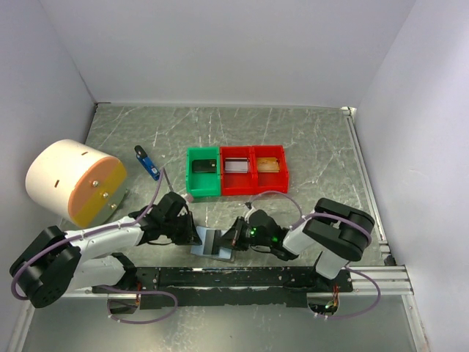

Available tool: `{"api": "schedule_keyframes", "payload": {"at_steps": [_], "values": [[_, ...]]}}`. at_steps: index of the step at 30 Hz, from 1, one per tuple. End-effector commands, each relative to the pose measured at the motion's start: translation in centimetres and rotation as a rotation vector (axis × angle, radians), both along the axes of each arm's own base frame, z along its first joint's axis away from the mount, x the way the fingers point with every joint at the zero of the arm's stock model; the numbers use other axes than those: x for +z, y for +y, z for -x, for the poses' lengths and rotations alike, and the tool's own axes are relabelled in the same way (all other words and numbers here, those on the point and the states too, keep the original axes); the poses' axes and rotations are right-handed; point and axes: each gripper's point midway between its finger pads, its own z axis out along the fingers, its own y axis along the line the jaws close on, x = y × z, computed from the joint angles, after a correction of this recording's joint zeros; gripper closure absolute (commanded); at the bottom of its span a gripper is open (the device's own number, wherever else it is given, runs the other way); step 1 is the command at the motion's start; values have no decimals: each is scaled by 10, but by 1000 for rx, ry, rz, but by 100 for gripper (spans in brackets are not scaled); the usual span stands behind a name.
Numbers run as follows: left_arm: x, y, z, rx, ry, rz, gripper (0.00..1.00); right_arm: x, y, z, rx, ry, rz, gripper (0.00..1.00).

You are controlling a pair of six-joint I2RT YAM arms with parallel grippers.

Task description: Take the credit cards out of the card holder

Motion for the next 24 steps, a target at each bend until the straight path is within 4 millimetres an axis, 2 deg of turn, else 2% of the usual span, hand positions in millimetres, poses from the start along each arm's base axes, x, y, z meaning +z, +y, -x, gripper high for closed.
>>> {"api": "schedule_keyframes", "payload": {"at_steps": [1,8,10,14,17,20,24], "values": [[-26,34,8,27,13,-174,76,-8,-19,4,-29,5,33,100],[-16,26,5,6,-4,-138,75,-8,-23,4,-17,-8,66,100],[-3,19,1,-9,-35,-98,72,-6,-19,2,-11,-13,66,100],[40,3,-15,-29,-146,-8,62,-5,-12,-2,-6,-20,68,100],[62,-8,-20,-57,-196,54,58,-5,-10,-5,-9,-23,70,100],[65,-21,-17,-119,-191,110,58,-5,-9,-5,-7,-23,73,100],[45,-30,-6,-180,-121,129,59,-3,-8,-4,1,-22,58,100]]}}
